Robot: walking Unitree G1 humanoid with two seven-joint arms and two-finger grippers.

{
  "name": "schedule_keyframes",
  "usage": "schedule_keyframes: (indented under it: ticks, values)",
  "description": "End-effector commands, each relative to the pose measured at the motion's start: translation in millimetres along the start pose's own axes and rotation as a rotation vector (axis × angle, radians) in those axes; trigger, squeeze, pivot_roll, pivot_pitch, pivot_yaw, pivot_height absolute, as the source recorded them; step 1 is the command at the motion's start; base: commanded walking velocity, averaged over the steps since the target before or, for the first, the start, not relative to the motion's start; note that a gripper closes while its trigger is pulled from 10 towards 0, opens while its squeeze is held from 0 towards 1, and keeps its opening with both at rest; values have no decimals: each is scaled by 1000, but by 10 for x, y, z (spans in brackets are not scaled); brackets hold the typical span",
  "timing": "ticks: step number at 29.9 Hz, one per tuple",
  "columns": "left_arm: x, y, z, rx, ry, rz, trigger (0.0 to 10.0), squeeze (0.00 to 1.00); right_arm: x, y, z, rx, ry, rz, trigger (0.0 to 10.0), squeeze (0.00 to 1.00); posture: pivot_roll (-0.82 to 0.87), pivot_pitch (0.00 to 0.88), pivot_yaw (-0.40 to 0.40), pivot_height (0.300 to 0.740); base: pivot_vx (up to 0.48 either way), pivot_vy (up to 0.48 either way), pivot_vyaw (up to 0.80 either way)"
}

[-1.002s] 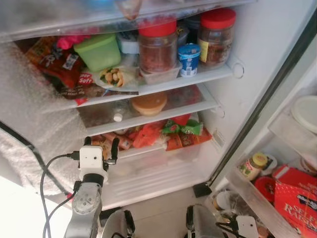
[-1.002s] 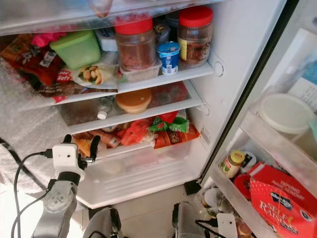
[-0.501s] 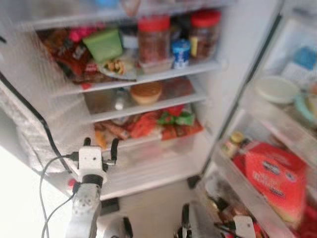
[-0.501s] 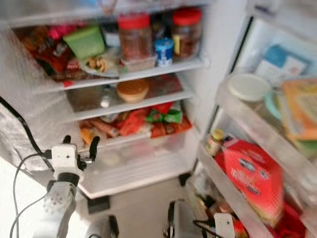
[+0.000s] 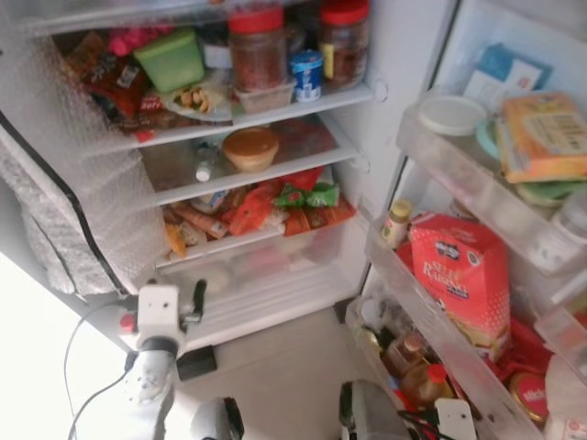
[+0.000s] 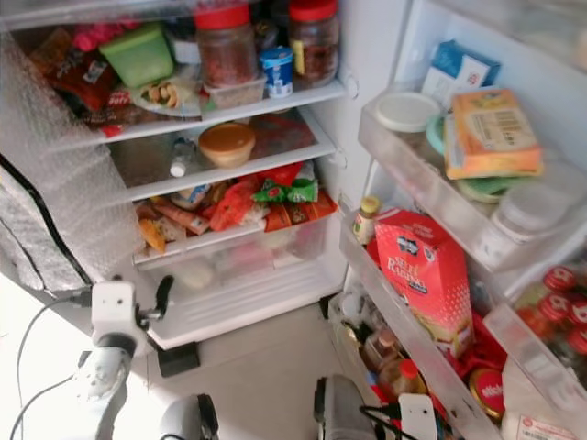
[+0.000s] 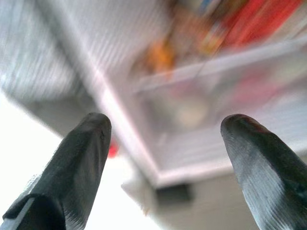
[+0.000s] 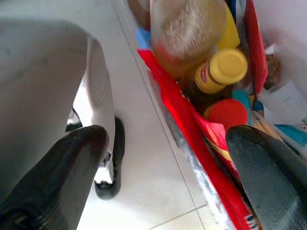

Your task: Restocking fridge

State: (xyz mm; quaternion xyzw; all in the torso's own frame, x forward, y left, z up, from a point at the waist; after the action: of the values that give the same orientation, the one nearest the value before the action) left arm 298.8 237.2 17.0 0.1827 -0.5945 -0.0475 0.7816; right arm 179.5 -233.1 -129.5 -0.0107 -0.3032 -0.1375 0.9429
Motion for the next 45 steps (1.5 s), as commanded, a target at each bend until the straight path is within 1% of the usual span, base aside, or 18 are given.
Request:
schedule_keyframes:
  ticks: [1,3,4,9,11,14,17,18,19,22,24,26,30,32,41,42,44,45]
  values:
    - [-275,50,4,11,116,19,10000,0,-105,62,7,19,34,0,10000,0,-66,88,60,615,0,0,0]
    - [-471,55,16,1,194,-3,10000,0,-103,65,6,21,35,3,10000,0,-64,85,60,615,0,0,0]
    - [-563,46,28,-9,232,3,10000,0,-102,67,6,21,35,3,10000,0,-64,85,60,615,0,0,0]
    - [-827,-2,98,-37,337,-11,10000,0,-102,71,5,19,34,1,10000,0,-65,83,64,615,0,0,0]
    - [-932,-74,141,-73,381,-12,10000,0,-101,75,4,19,33,0,10000,0,-63,82,63,615,0,0,0]
    - [-1077,-188,226,-126,444,-41,10000,0,-104,82,3,20,36,5,10000,0,-68,81,67,615,0,0,0]
    - [-1116,-211,256,-131,457,-29,10000,0,-106,84,3,19,36,0,10000,0,-69,80,69,615,0,0,0]
    - [-1176,-222,298,-136,482,-35,10000,0,-105,84,3,18,34,-3,10000,0,-69,80,69,615,0,0,0]
    - [-1176,-222,298,-136,482,-35,10000,0,-105,84,3,18,34,-3,10000,0,-69,80,69,615,0,0,0]
    - [-1272,-252,379,-151,516,-48,10000,0,-112,80,2,13,40,6,10000,0,-67,80,70,615,0,0,0]
    - [-1299,-260,404,-150,524,-41,10000,0,-116,73,3,7,42,8,10000,0,-69,81,72,615,0,0,0]
    - [-1312,-268,418,-149,526,-37,10000,0,-109,81,4,14,35,-3,10000,0,-68,80,72,624,0,0,0]
    - [-1355,-281,457,-158,542,-44,10000,0,-105,88,3,20,32,3,10000,0,-67,75,73,649,0,0,0]
    - [-1357,-284,459,-159,542,-45,10000,0,-106,88,4,20,33,7,10000,0,-69,73,73,654,0,0,0]
    - [-1371,-296,472,-161,548,-47,10000,0,-116,99,3,26,40,3,10000,0,-71,64,75,709,0,0,0]
    - [-1371,-296,472,-161,548,-47,10000,0,-116,99,3,26,40,3,10000,0,-71,64,75,709,0,0,0]
    - [-1375,-304,478,-162,548,-46,10000,0,-118,102,3,27,41,3,10000,0,-73,59,77,729,0,0,0]
    - [-1375,-304,478,-162,548,-46,10000,0,-118,102,3,27,41,3,10000,0,-73,59,77,729,0,0,0]
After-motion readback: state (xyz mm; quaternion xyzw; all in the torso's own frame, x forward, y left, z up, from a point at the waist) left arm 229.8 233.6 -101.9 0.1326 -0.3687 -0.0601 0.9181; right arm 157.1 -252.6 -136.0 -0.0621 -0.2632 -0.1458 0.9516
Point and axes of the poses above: a point about 5 cm out from each wrist's last joint towards the gripper, its own z axis pointing back from the gripper into the wrist, its own x axis along the axis of the wrist's last joint, y = z × x, the point moved 5 cm from there along -z, pointing out of the wrist towards the gripper, and after that the axes turned 12 degrees about -z, right-handed, at the moved point
